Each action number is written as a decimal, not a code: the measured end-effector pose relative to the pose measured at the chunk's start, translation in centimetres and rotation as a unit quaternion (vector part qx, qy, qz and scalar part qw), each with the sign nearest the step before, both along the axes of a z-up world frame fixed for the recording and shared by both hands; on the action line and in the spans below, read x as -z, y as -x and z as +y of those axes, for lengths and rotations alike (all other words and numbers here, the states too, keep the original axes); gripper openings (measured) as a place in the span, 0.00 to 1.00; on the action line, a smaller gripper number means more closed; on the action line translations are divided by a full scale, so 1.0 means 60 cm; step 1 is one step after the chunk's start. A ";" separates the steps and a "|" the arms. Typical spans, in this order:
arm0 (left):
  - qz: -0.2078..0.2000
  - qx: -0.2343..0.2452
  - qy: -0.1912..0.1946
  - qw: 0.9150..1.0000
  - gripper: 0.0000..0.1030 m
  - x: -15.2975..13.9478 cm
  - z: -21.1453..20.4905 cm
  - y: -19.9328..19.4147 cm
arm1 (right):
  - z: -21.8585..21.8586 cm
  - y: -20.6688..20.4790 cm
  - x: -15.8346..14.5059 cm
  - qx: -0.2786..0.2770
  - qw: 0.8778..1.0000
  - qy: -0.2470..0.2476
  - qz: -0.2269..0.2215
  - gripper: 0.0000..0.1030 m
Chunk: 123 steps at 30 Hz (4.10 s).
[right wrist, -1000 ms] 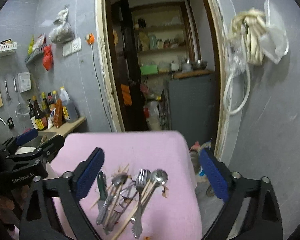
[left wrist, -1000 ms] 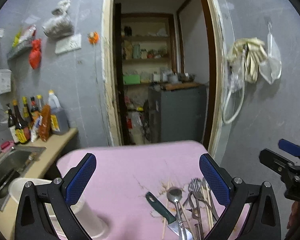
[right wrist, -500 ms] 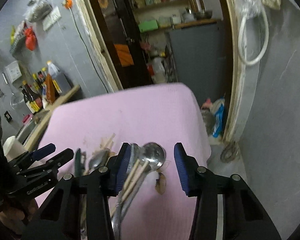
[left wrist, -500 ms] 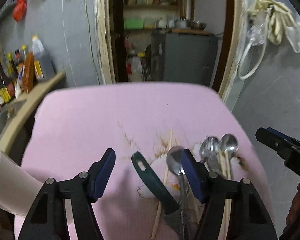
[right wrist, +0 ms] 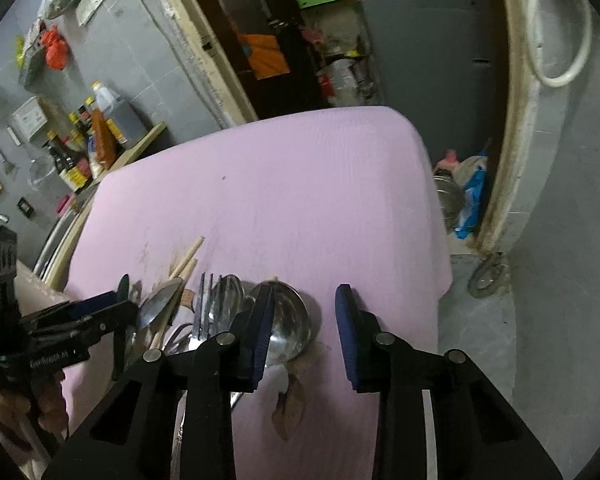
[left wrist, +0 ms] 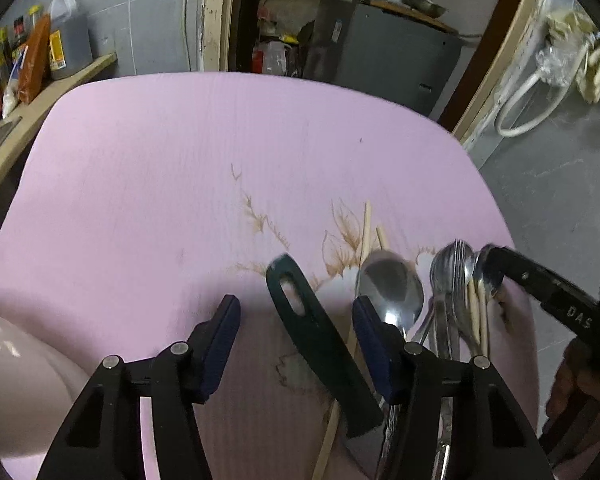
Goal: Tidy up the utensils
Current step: 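Move both grippers down toward the utensil pile, then grasp the green-handled knife with the left gripper while the right gripper grasps a silver spoon, then carry the knife and spoon into the white basket and open both grippers, then move both grippers back to the utensil pile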
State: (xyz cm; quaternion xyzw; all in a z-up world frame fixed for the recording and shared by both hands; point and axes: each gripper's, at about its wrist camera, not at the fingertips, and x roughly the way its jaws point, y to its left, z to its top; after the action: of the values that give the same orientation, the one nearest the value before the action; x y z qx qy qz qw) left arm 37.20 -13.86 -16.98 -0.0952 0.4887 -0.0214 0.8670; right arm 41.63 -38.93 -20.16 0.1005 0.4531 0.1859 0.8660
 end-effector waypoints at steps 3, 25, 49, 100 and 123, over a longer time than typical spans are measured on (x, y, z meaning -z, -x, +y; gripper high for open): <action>0.007 0.000 0.018 1.000 0.45 0.001 0.011 -0.006 | 0.004 -0.013 0.004 -0.031 0.999 -0.007 0.007 0.26; -0.078 0.076 0.031 0.994 0.12 -0.115 -0.029 0.058 | 0.019 0.064 -0.145 -0.020 0.988 0.076 -0.130 0.05; -0.273 0.030 0.079 0.958 0.11 -0.401 0.201 0.200 | 0.261 0.245 -0.502 0.058 0.917 0.109 -0.379 0.05; -0.233 -0.024 0.018 0.972 0.28 -0.242 0.404 0.253 | 0.474 0.271 -0.308 -0.041 0.944 0.072 -0.321 0.32; -0.367 -0.023 -0.047 0.929 0.99 -0.328 0.166 0.285 | 0.186 0.326 -0.398 0.124 0.916 0.065 -0.375 0.98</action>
State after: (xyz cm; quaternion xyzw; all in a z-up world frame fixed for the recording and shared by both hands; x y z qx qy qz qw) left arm 20.11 -3.89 2.69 -0.0510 0.1345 -0.0116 0.9895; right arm 22.10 -27.76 3.75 0.0225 0.0897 0.0709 0.9932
